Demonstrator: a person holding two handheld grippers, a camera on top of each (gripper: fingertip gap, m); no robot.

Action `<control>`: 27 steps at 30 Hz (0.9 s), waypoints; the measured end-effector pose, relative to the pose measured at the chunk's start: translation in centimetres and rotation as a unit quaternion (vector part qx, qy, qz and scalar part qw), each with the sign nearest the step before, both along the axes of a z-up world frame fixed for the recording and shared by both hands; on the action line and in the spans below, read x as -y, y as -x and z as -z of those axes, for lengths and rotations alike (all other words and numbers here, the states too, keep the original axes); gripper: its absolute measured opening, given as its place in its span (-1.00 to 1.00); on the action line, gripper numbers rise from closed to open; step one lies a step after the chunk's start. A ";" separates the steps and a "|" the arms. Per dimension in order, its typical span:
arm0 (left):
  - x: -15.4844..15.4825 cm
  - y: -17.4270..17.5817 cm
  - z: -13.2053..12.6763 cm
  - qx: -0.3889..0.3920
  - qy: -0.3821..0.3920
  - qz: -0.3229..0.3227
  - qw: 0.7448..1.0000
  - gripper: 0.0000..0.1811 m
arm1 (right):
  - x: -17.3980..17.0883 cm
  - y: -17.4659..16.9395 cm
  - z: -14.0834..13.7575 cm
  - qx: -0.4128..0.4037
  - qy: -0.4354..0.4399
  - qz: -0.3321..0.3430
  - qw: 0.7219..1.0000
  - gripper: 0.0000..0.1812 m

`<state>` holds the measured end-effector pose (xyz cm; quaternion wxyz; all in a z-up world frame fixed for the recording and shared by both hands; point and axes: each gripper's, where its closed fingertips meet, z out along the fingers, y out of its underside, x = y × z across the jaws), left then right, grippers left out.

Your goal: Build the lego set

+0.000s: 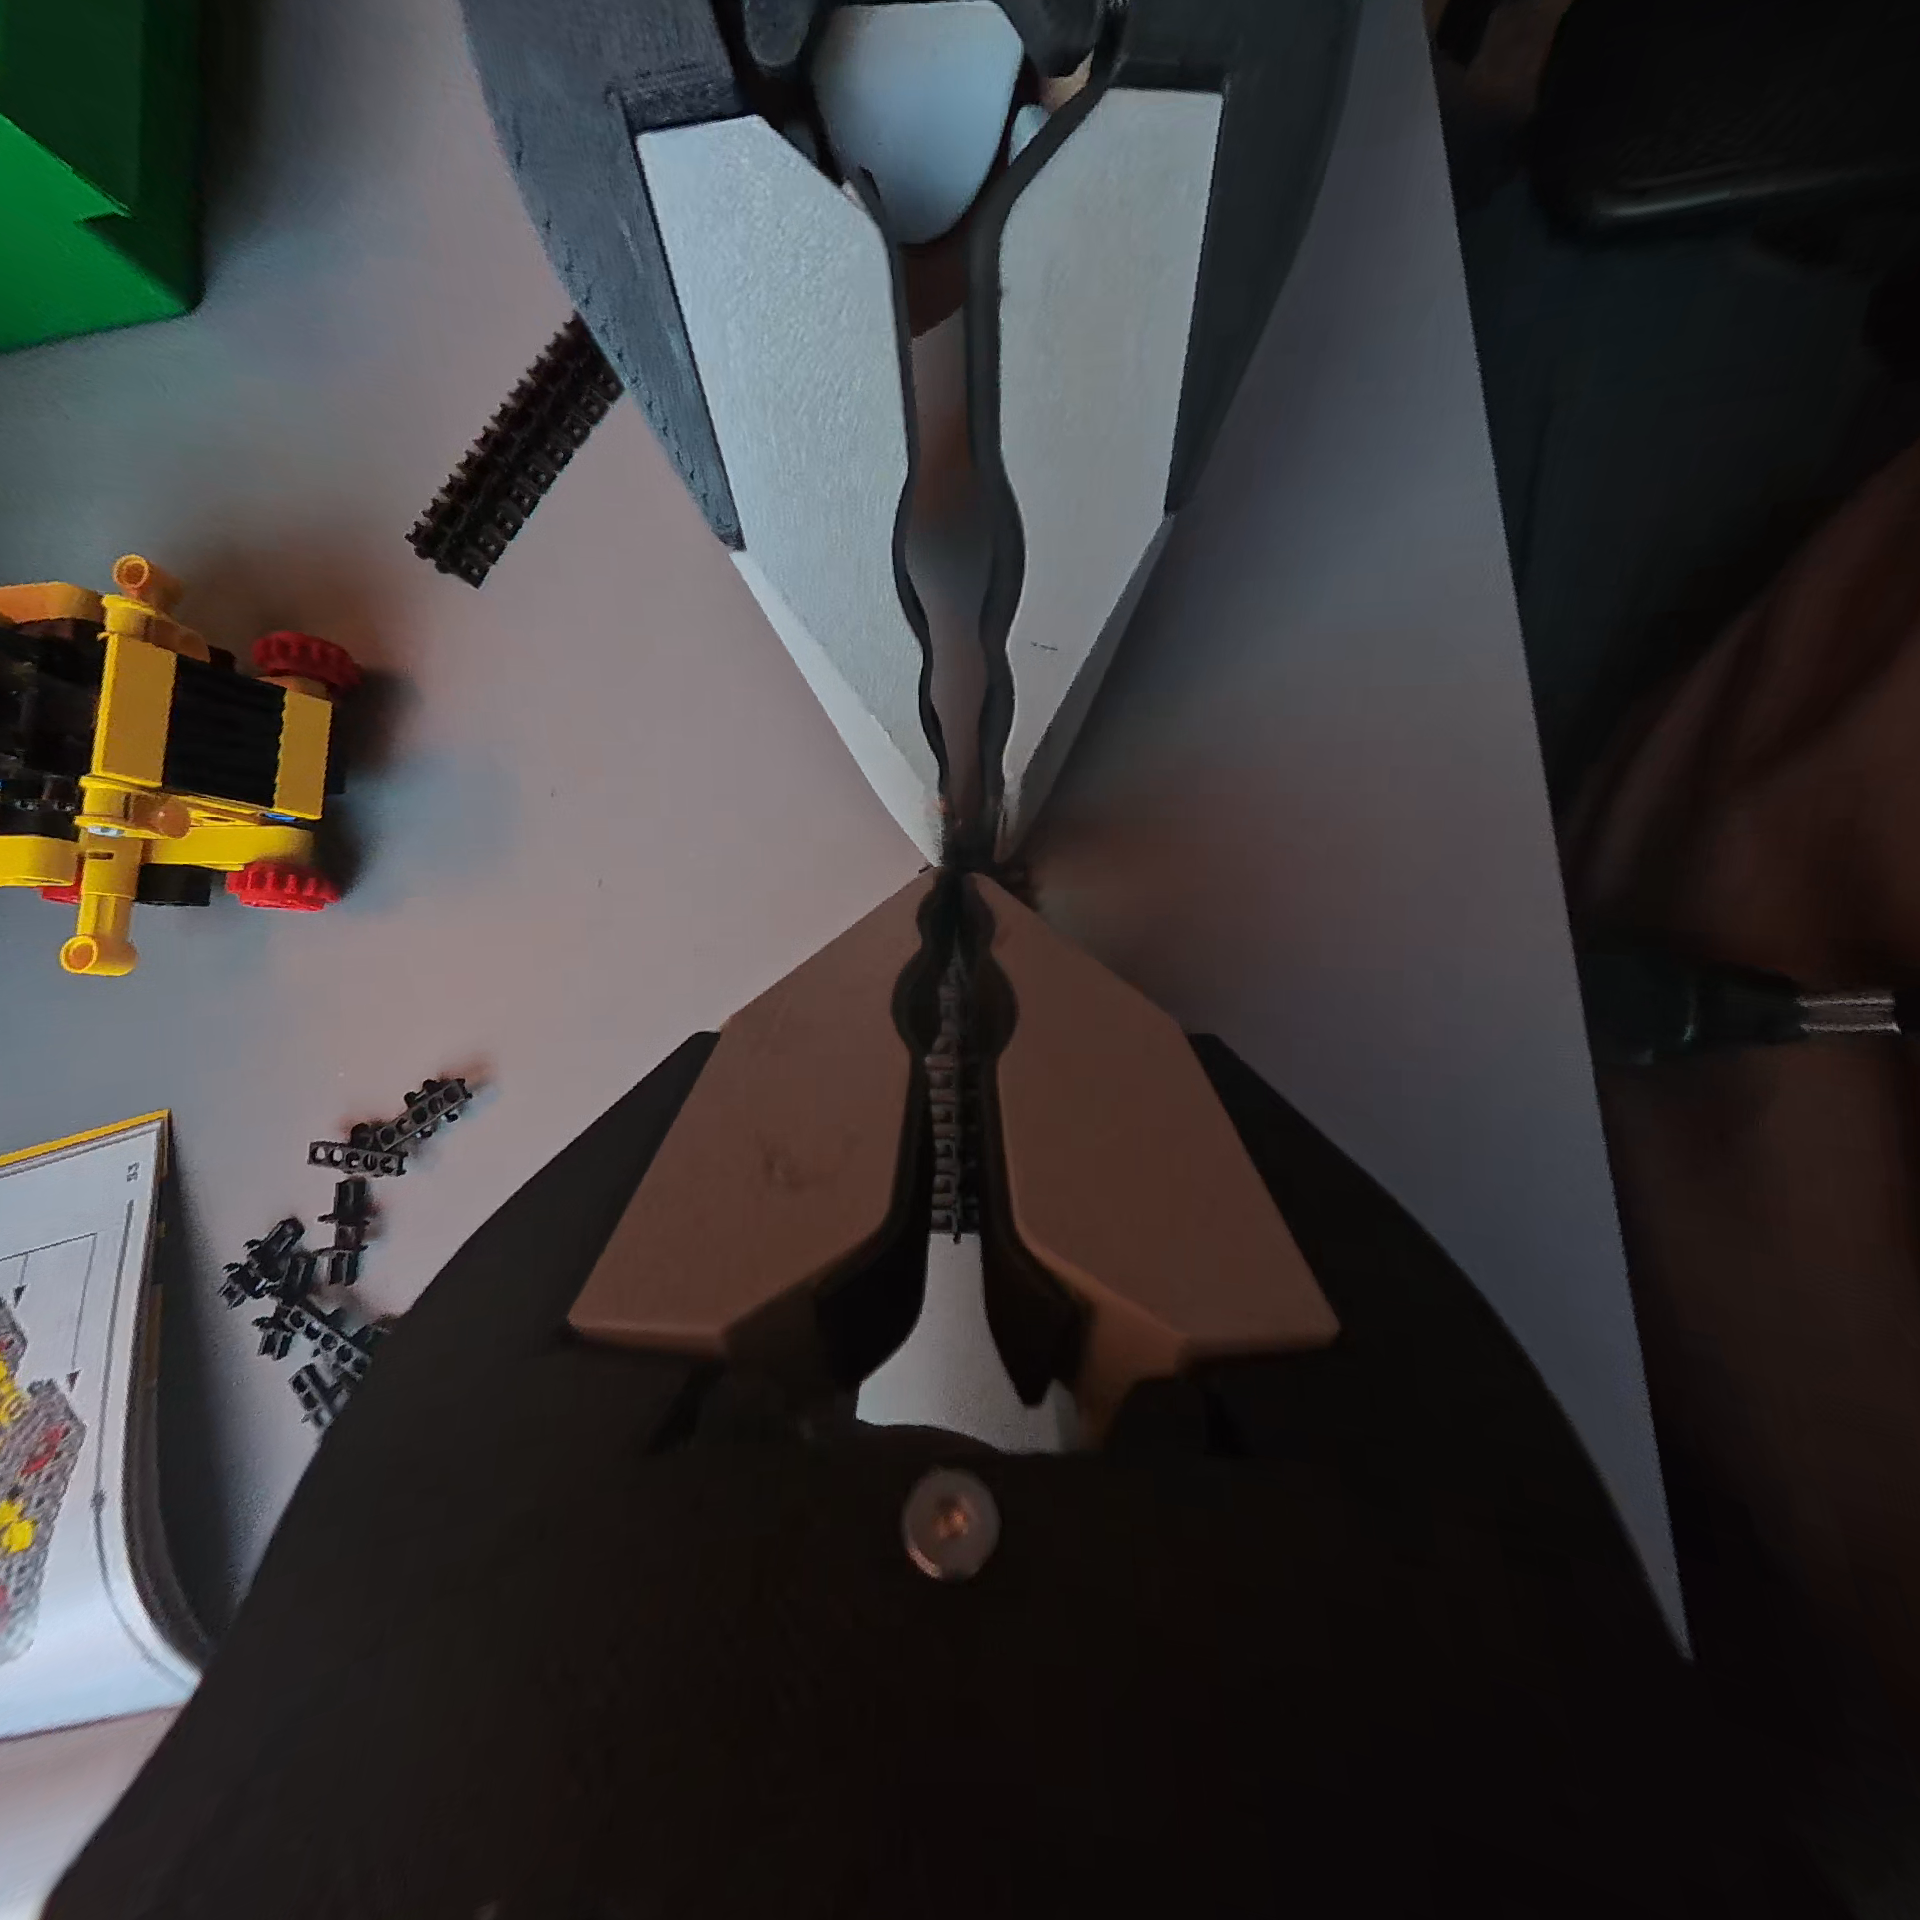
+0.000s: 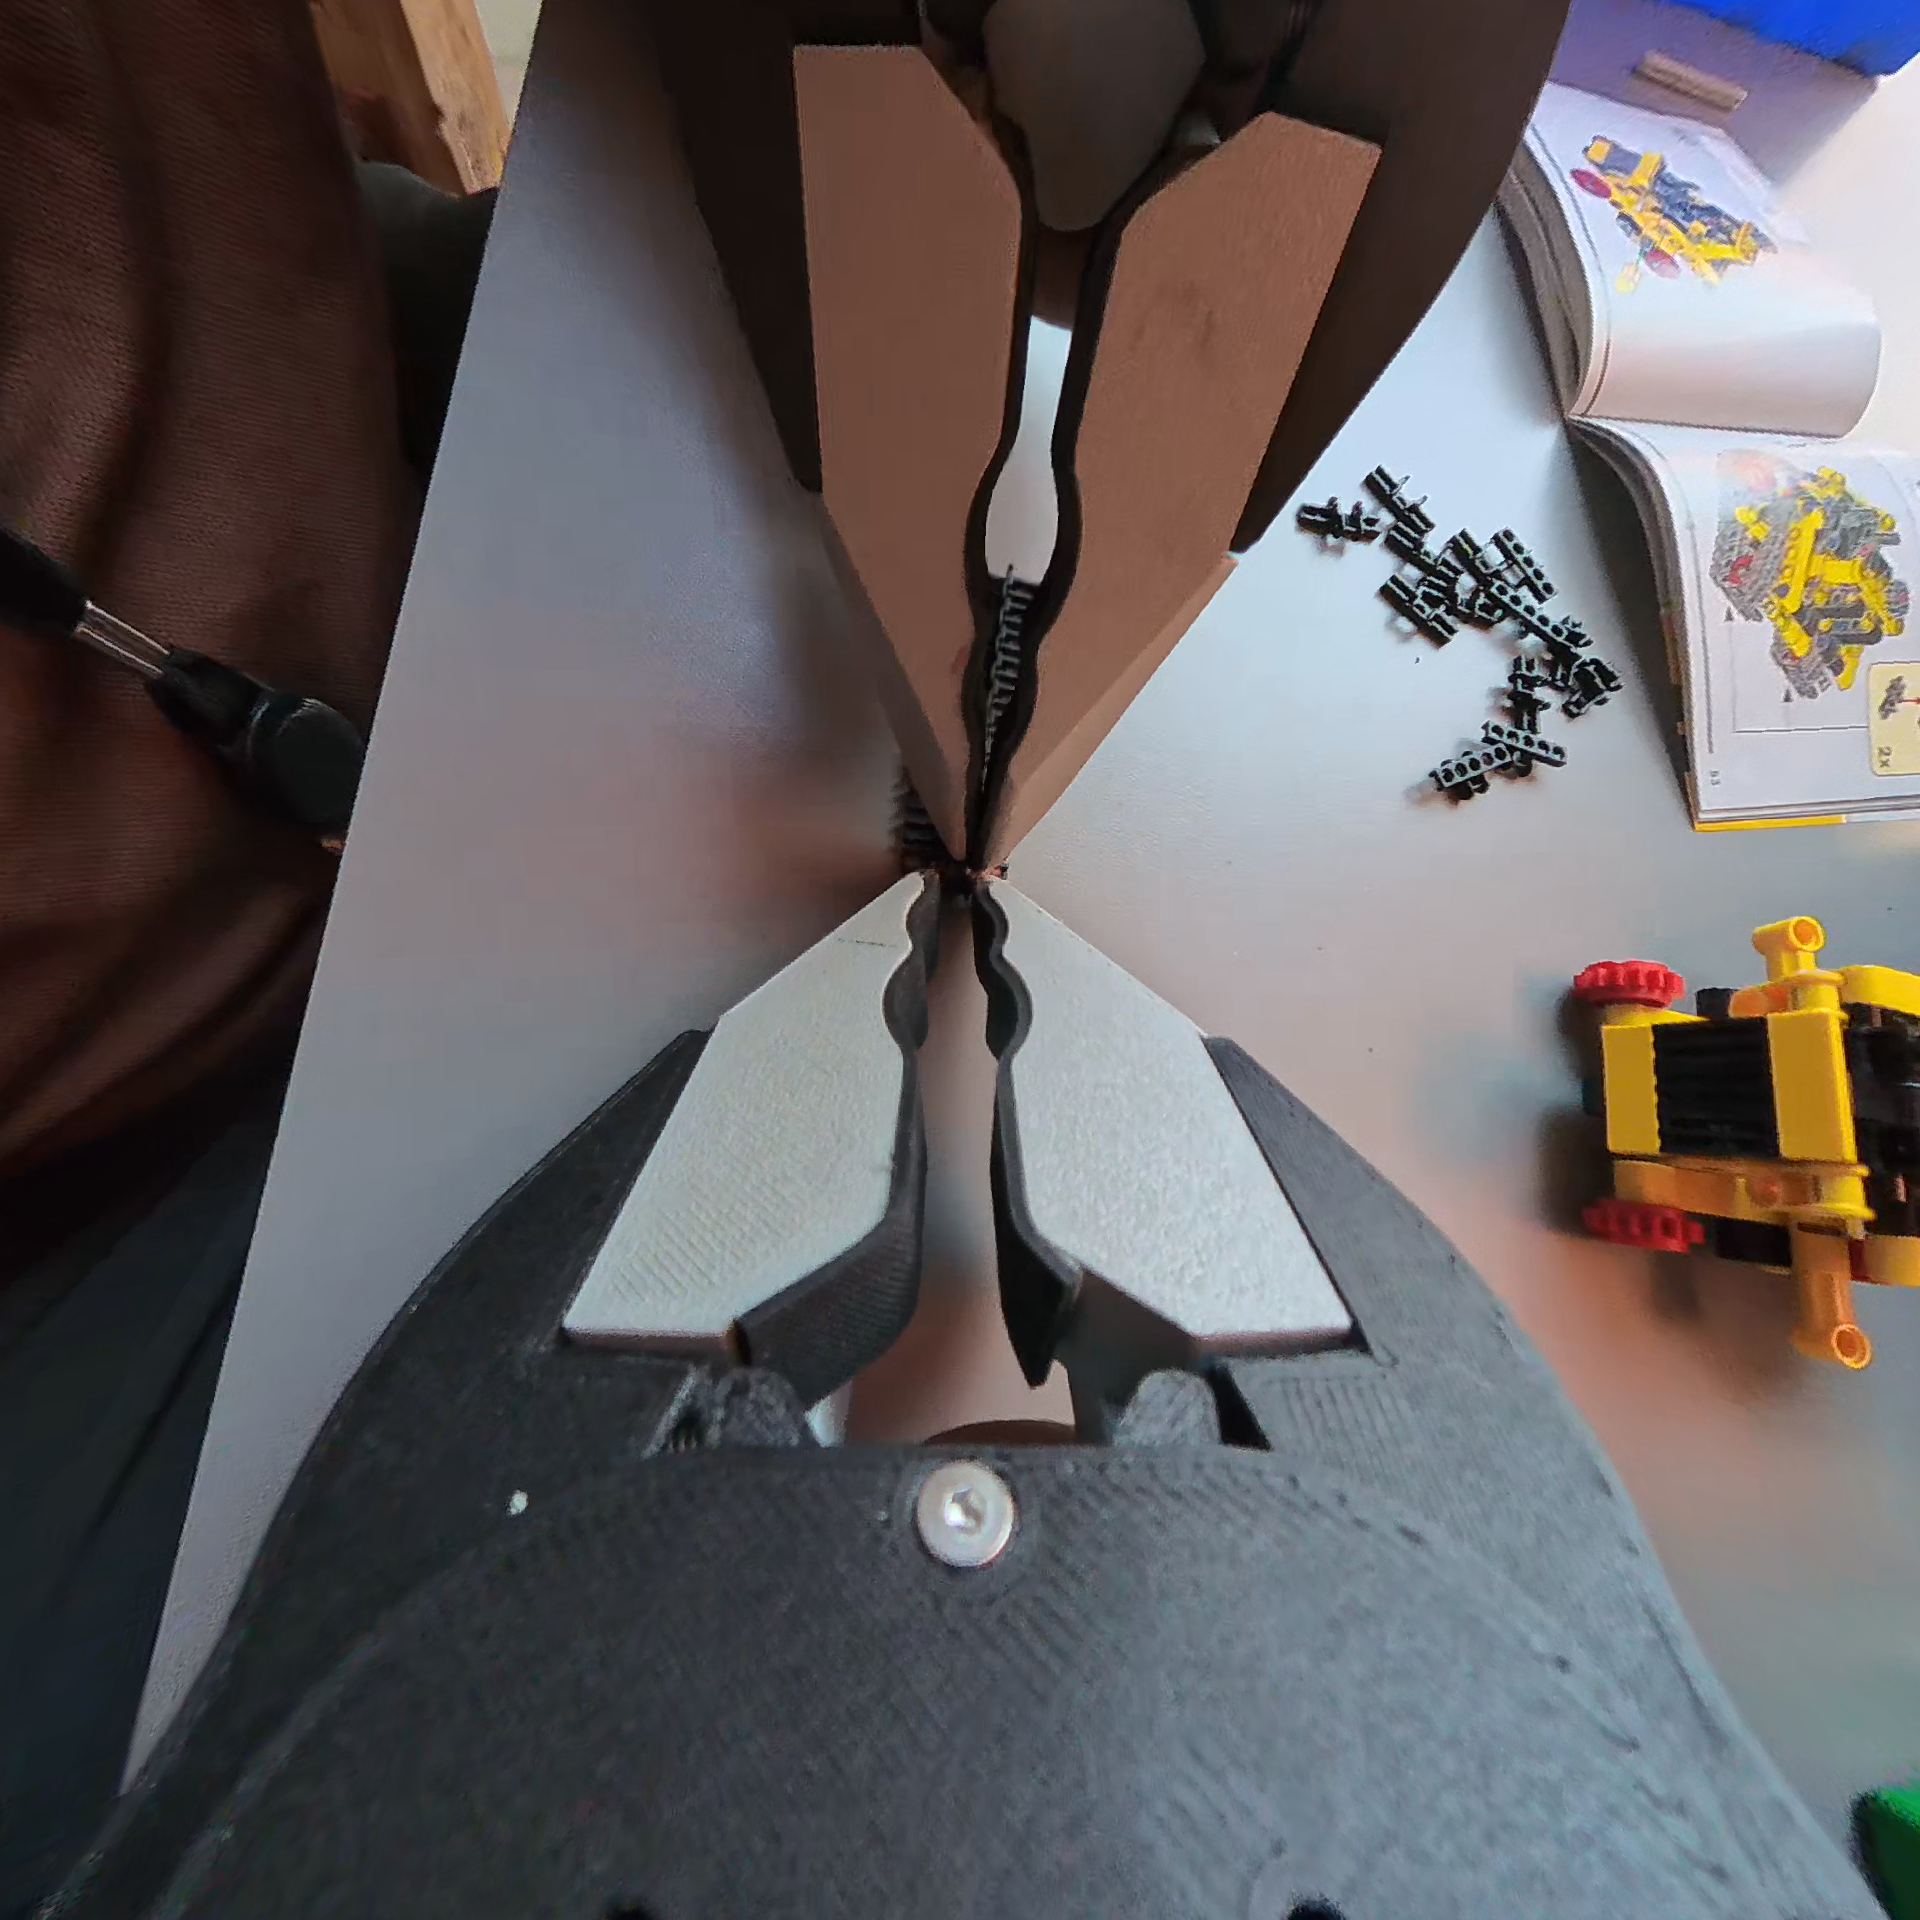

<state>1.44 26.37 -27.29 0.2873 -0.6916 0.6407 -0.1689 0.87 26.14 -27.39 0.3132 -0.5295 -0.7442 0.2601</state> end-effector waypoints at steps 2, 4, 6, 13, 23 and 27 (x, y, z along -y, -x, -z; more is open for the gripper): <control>0.0 -0.2 -0.1 0.023 0.006 -0.001 1.000 -1.00 | -0.1 -0.2 0.0 -0.001 0.000 0.004 1.000 -0.97; -0.1 0.0 -0.1 0.026 0.010 -0.002 1.000 -1.00 | -0.2 -0.3 -0.1 -0.004 0.002 0.007 1.000 -0.92; -1.1 0.3 -0.3 0.023 -0.017 -0.018 0.999 -1.00 | -0.4 -0.5 -0.2 -0.006 0.007 0.010 1.000 -0.91; -0.5 0.4 -3.1 0.102 0.051 -0.022 0.993 -0.89 | -1.1 -0.6 -0.9 -0.027 0.025 0.029 0.999 -0.91; -8.5 10.7 -6.5 0.107 -0.046 -0.215 0.970 -0.92 | -2.0 -0.5 -1.2 -0.039 0.018 0.051 0.998 -0.89; -7.8 11.6 -3.9 0.078 0.004 -0.208 0.975 -0.91 | -2.2 -0.4 -1.3 -0.043 0.016 0.054 0.997 -0.89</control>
